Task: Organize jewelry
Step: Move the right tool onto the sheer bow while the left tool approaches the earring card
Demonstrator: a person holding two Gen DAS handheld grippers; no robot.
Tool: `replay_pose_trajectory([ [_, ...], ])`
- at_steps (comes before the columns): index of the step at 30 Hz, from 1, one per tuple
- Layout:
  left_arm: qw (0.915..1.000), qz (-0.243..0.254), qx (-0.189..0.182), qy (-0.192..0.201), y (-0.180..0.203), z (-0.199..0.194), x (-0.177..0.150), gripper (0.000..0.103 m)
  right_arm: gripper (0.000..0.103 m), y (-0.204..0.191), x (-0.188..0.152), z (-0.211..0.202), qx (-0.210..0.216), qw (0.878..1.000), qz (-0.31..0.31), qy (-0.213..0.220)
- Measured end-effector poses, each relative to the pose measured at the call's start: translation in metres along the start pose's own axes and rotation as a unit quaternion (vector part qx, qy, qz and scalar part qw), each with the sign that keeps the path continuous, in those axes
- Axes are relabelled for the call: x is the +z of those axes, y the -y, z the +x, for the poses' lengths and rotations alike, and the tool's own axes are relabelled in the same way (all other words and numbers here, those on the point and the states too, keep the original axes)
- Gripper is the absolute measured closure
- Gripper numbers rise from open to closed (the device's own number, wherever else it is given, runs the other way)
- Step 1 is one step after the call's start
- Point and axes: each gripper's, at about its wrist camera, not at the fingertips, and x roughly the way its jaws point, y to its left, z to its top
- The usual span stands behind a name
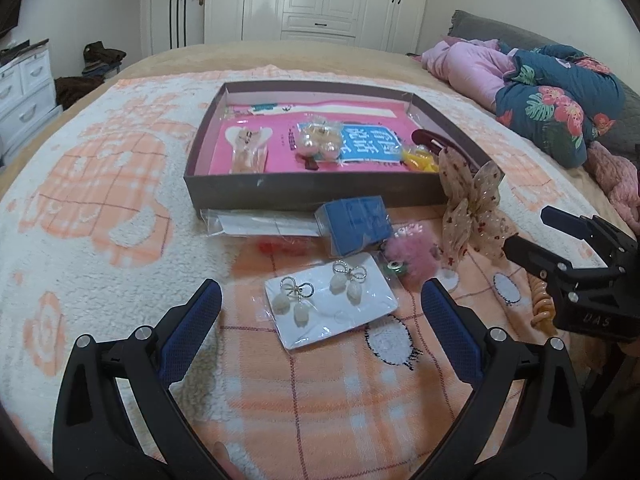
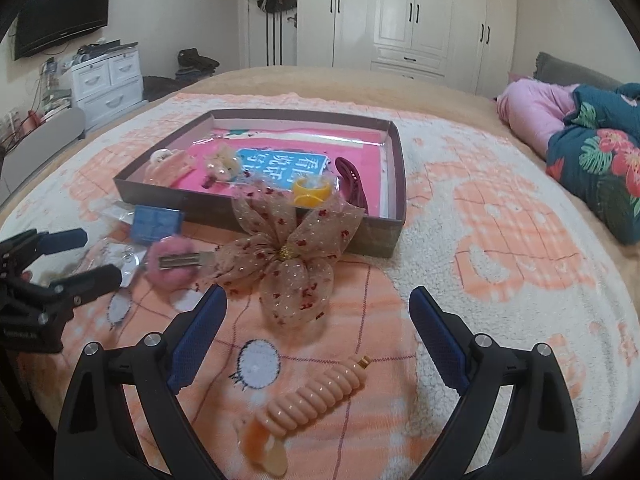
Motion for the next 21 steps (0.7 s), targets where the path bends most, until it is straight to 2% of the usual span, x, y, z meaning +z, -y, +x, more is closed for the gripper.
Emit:
replay_pose_trajectory([
  [10,1.0000,-0.003,0.005,-0.008,0.003,0.015,0.001,0.012,0.015,-0.005,0.005,0.024,0.004,1.000,-0.006,-0.020],
  [14,0.9999,-0.004,0.007,-0.010,0.005,0.018,0.003,0.012,0.025,-0.003,0.006,0.033,0.011,0.999,0.002,-0.036],
  [19,0.9999,0.006,0.006,-0.014,0.008,0.018,0.002,0.029,0.042,0.002,0.004,0.038,0.022,0.998,0.016,-0.048],
  [21,0.9998,0.008,0.005,-0.015,0.008,0.017,0.002,0.031,0.052,0.003,0.004,0.038,0.028,0.998,0.019,-0.049],
])
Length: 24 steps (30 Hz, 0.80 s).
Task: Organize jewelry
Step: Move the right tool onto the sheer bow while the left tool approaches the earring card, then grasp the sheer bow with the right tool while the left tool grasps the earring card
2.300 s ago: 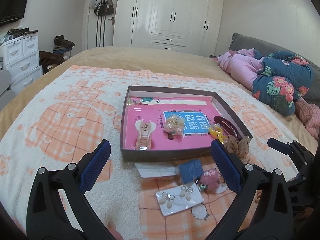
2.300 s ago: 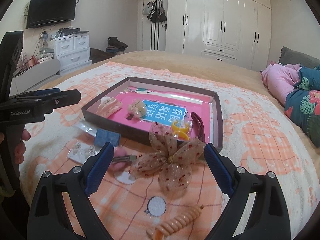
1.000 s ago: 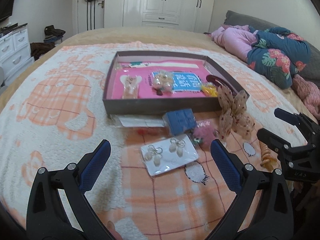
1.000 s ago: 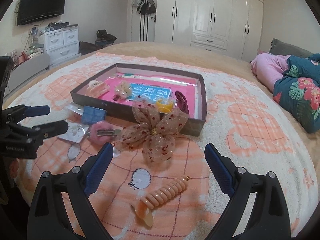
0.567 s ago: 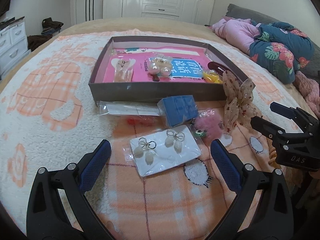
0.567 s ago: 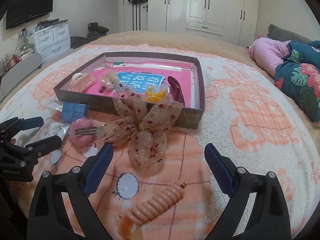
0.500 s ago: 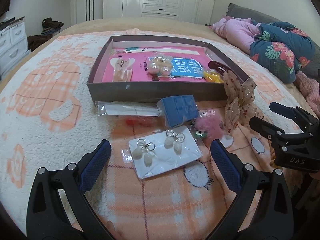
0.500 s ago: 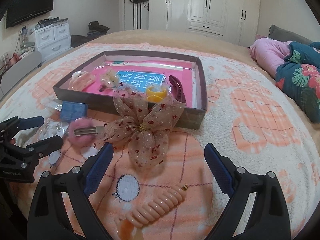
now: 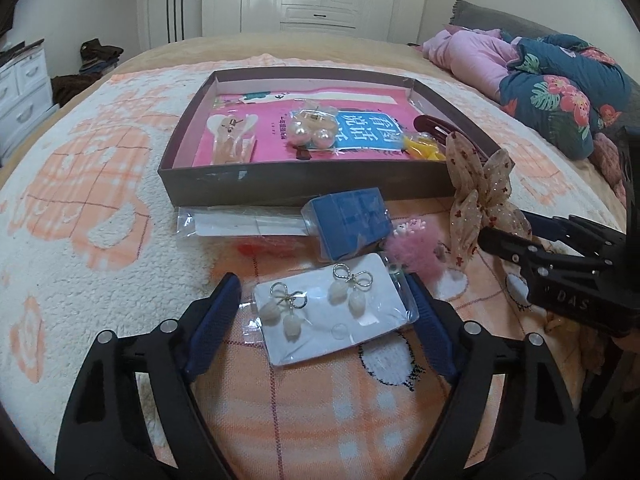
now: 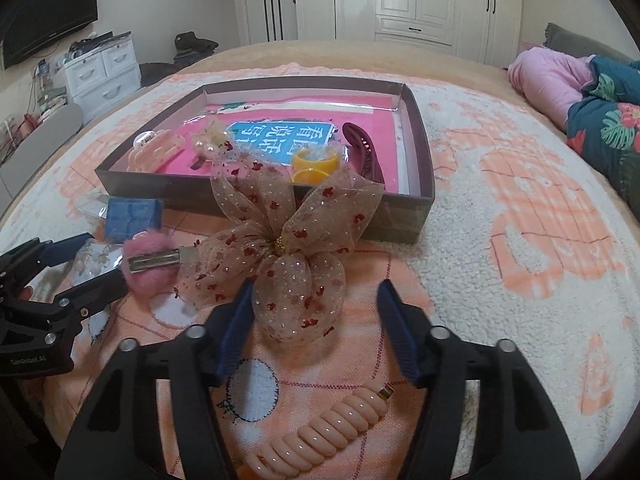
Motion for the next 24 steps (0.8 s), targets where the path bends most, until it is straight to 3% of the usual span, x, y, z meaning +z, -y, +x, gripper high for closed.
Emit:
replay_pose_trajectory([
  [9,0.9999,-0.003,-0.011,-0.002,-0.004,-0.006,-0.002,0.038,0.088,-0.006,-0.002,-0.006,0.021,1.000,-0.016,0.007],
  [24,0.9994,-0.027,-0.011,0.016,-0.018,-0.032,0.002,0.041,0.094,-0.017,-0.007,-0.037,0.063,0.996,-0.035,0.045],
])
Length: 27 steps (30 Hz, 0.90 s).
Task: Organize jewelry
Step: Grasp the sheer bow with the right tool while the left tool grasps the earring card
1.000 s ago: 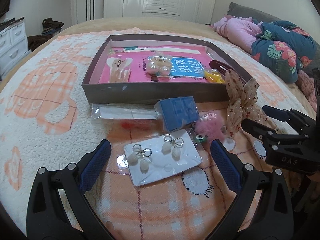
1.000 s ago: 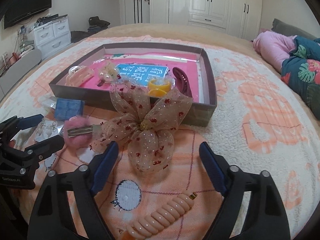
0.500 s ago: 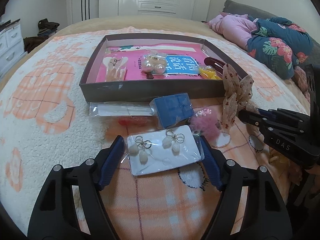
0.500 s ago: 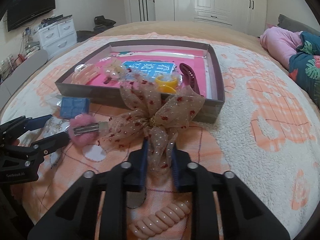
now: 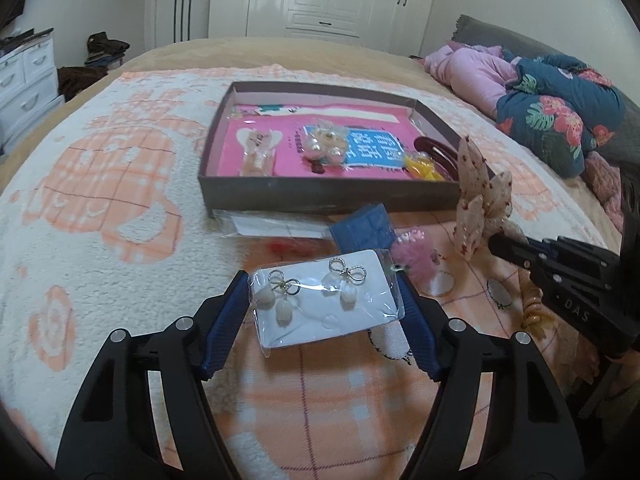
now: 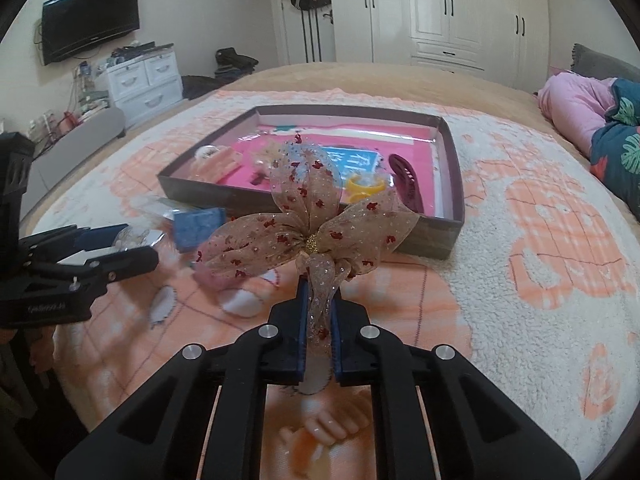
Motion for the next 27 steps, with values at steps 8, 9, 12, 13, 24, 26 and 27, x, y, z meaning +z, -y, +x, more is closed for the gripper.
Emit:
replay_pose_trajectory([
  [8,0.9996,-0.009,0.013,0.024,-0.009,-0.013,0.008,0.041,0.094,-0.016,0.000,-0.012,0.022,0.999,-0.022,0.016],
  [9,0.9995,-0.011,0.014,0.026,-0.010,-0.014,0.009,0.041,0.094,-0.019,0.001,-0.013,0.025,0.999,-0.025,0.018],
  [12,0.9991,-0.017,0.019,0.033,-0.015,-0.016,0.013,0.041,0.094,-0.025,0.002,-0.014,0.031,0.999,-0.035,0.022],
  [13,0.9991,-0.019,0.020,0.034,-0.016,-0.017,0.013,0.041,0.094,-0.027,0.003,-0.014,0.032,0.998,-0.038,0.024],
  [24,0.9983,-0.030,0.022,0.046,-0.021,-0.013,0.026,0.041,0.094,-0.032,0.017,-0.013,0.028,0.998,-0.049,0.042],
  [26,0.9981,-0.031,0.021,0.048,-0.020,-0.013,0.028,0.041,0.094,-0.032,0.019,-0.014,0.027,0.997,-0.048,0.045],
  [27,0.9981,-0.031,0.021,0.050,-0.020,-0.012,0.030,0.041,0.094,-0.030,0.021,-0.013,0.027,0.998,-0.045,0.047],
])
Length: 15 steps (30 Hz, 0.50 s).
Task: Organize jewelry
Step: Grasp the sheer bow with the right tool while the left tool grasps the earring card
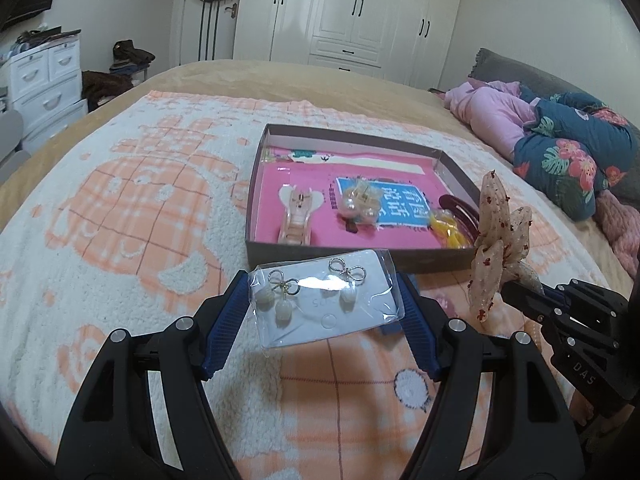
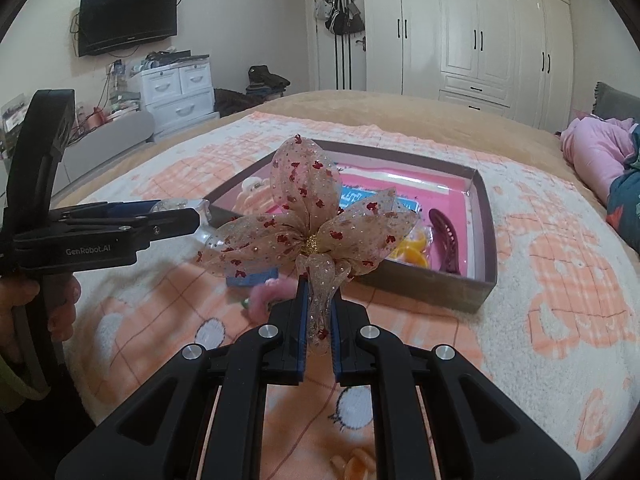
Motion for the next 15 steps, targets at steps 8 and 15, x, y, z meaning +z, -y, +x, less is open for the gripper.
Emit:
replay_pose_trajectory([
  [8,0.9999,0.002,-0.002,0.012,0.005,0.007,0.017,0.041,0.094,0.013,0.005,0.004,-0.017,1.000,0.014,0.000],
  [15,0.9998,0.006,-0.005,0.019,0.011,0.017,0.032,0.041,0.094,0.027,0.014,0.009,-0.035,0.999,0.021,0.002],
])
